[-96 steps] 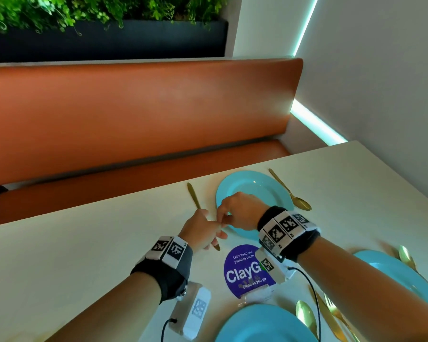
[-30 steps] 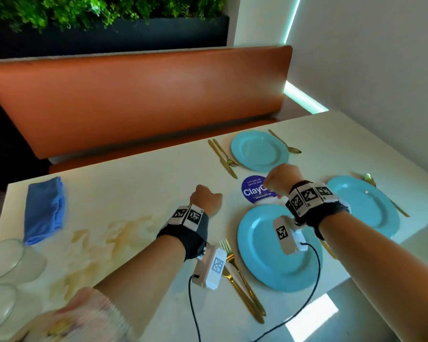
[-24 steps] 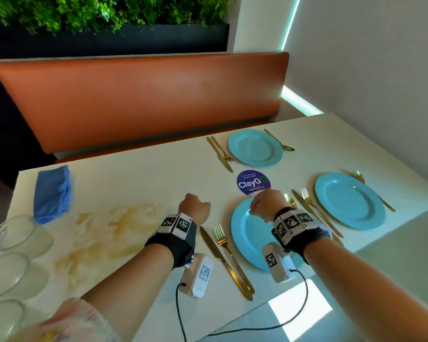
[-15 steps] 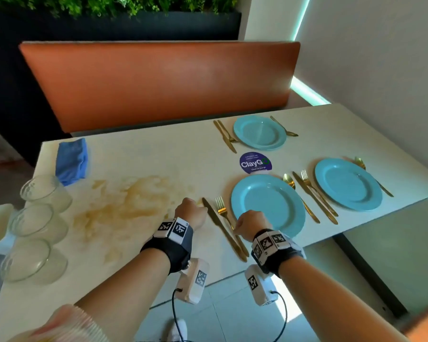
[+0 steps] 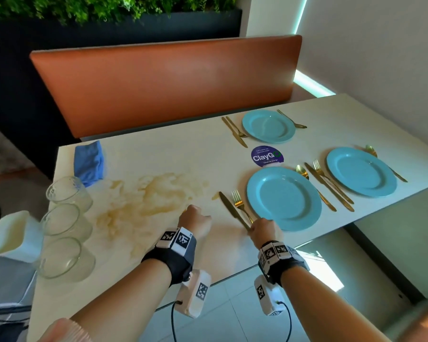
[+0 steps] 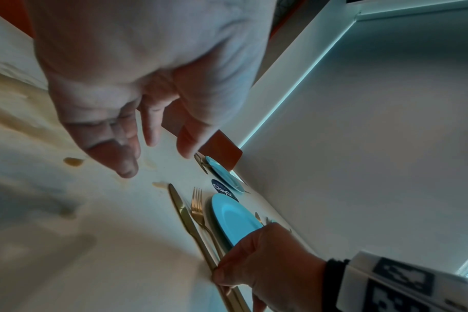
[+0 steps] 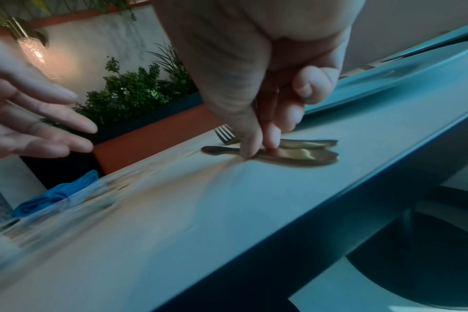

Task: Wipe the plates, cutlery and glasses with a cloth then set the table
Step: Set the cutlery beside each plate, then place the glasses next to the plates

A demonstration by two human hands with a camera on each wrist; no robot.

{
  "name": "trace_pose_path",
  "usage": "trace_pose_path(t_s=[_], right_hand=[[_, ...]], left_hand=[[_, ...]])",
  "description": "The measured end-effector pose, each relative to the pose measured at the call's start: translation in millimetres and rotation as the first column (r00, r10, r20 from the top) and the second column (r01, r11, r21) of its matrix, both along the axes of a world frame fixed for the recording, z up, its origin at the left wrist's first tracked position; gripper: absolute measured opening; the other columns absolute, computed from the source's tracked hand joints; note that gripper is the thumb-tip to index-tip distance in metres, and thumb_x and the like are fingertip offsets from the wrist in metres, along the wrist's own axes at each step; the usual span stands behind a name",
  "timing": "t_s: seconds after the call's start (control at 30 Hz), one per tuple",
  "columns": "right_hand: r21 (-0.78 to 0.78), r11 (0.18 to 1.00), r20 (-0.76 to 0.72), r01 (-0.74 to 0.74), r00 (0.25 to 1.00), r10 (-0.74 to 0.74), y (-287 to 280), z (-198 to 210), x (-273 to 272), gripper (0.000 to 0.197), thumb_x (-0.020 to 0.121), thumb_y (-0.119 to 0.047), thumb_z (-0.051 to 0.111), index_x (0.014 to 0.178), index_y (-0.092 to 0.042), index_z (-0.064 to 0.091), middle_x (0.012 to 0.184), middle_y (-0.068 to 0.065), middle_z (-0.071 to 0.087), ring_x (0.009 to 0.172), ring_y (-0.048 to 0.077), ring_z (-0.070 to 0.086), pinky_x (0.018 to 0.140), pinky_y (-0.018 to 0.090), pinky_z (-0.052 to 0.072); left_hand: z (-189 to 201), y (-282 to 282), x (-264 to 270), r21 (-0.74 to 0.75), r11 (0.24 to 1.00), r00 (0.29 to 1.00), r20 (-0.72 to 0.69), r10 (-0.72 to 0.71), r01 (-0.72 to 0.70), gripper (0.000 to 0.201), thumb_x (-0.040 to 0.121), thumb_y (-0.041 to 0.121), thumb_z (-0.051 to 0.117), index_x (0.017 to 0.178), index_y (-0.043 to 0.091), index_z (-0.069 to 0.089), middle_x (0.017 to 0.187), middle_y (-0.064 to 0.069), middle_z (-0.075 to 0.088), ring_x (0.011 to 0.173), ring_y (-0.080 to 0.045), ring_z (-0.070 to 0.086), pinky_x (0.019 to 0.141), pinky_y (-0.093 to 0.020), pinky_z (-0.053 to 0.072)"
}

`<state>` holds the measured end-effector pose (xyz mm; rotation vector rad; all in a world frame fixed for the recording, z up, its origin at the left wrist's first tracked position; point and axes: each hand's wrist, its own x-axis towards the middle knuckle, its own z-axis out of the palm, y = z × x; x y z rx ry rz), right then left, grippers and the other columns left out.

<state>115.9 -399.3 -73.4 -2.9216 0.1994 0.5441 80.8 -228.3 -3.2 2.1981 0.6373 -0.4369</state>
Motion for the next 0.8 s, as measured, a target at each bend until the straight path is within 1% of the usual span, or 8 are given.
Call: trace_pose_path(t_s=[0.1, 0.2, 0.3, 0.37, 0.43, 0.53, 0.6, 0.8], right_hand=[[-0.025, 0.999, 0.010, 0.036, 0.999, -0.036, 5, -1, -2, 0.023, 0.088, -0.021, 0.058, 0.108, -0.016, 0.069, 0.106, 0.009, 0.068, 0.099, 0.026, 0.065, 0.082, 0.032, 0.054], [-0.042, 0.997, 0.015, 0.062, 0.998, -0.061, 10, -2, -3, 0.023, 0.088, -0.022, 0.058, 0.108, -0.016, 0.069, 0.106, 0.009, 0.068, 0.098, 0.026, 0.065, 0.082, 0.032, 0.054], [-0.071, 0.995, 0.019, 0.074, 0.997, -0.073, 12, -2, -3, 0.024, 0.088, -0.021, 0.058, 0.109, -0.016, 0.068, 0.107, 0.009, 0.068, 0.099, 0.026, 0.065, 0.081, 0.032, 0.053], [-0.079, 0.994, 0.014, 0.080, 0.997, -0.080, 13, -2, -3, 0.024, 0.089, -0.022, 0.058, 0.110, -0.015, 0.068, 0.108, 0.009, 0.068, 0.100, 0.026, 0.065, 0.082, 0.032, 0.053], [-0.083, 0.994, 0.005, 0.071, 0.997, -0.071, 14, 0, -3, 0.025, 0.089, -0.024, 0.059, 0.110, -0.014, 0.068, 0.108, 0.010, 0.068, 0.100, 0.027, 0.065, 0.083, 0.031, 0.052], [-0.046, 0.994, 0.010, 0.095, 0.995, -0.095, 16, 8, -4, 0.029, 0.086, -0.030, 0.062, 0.109, -0.014, 0.068, 0.106, 0.011, 0.068, 0.098, 0.028, 0.065, 0.081, 0.032, 0.053], [-0.001, 0.993, 0.033, 0.116, 0.993, -0.116, 21, 16, -5, 0.029, 0.084, -0.033, 0.065, 0.107, -0.015, 0.068, 0.105, 0.010, 0.068, 0.097, 0.028, 0.066, 0.081, 0.033, 0.054], [0.210, 0.977, 0.051, -0.029, 0.999, 0.019, 84, 42, -12, 0.034, 0.084, -0.031, 0.067, 0.112, -0.013, 0.066, 0.115, 0.008, 0.066, 0.106, 0.022, 0.062, 0.092, 0.029, 0.050]], left_hand=[[-2, 7, -7, -0.001, 1.000, 0.999, -0.012, -0.031, 0.031, 0.008, 0.095, 0.023, 0.051, 0.092, 0.016, 0.053, 0.122, -0.011, 0.054, 0.124, -0.028, 0.050, 0.096, -0.029, 0.041], [-9, 13, -12, -0.036, 0.999, 0.999, -0.041, -0.032, 0.030, 0.046, 0.096, 0.028, 0.050, 0.135, 0.005, 0.042, 0.139, -0.012, 0.047, 0.129, -0.029, 0.045, 0.100, -0.029, 0.039], [-10, 20, -14, -0.037, 0.998, 0.998, -0.037, -0.048, 0.047, 0.050, 0.096, 0.029, 0.050, 0.138, 0.004, 0.039, 0.141, -0.012, 0.046, 0.130, -0.028, 0.045, 0.099, -0.027, 0.039], [-10, 24, -14, -0.038, 0.998, 0.998, -0.031, -0.059, 0.058, 0.044, 0.096, 0.027, 0.050, 0.132, 0.004, 0.043, 0.134, -0.010, 0.051, 0.126, -0.028, 0.048, 0.093, -0.025, 0.039], [-13, 28, -14, -0.041, 0.998, 0.999, -0.011, -0.049, 0.049, 0.014, 0.095, 0.023, 0.050, 0.103, 0.012, 0.053, 0.102, -0.003, 0.057, 0.106, -0.027, 0.052, 0.081, -0.024, 0.036], [-11, 32, -15, -0.040, 0.999, 0.999, 0.025, -0.034, 0.034, 0.019, 0.094, 0.020, 0.050, 0.078, 0.018, 0.040, 0.075, 0.009, 0.037, 0.090, -0.021, 0.044, 0.076, -0.022, 0.030], [-7, 37, -17, -0.033, 0.999, 0.998, 0.051, -0.036, 0.038, 0.010, 0.094, 0.020, 0.051, 0.096, 0.016, 0.043, 0.080, 0.007, 0.043, 0.093, -0.020, 0.046, 0.078, -0.023, 0.034], [19, 75, -30, -0.061, 0.995, 0.977, 0.197, 0.084, -0.074, 0.040, 0.093, 0.023, 0.053, 0.130, 0.008, 0.047, 0.132, -0.008, 0.054, 0.122, -0.025, 0.051, 0.099, -0.030, 0.043]])
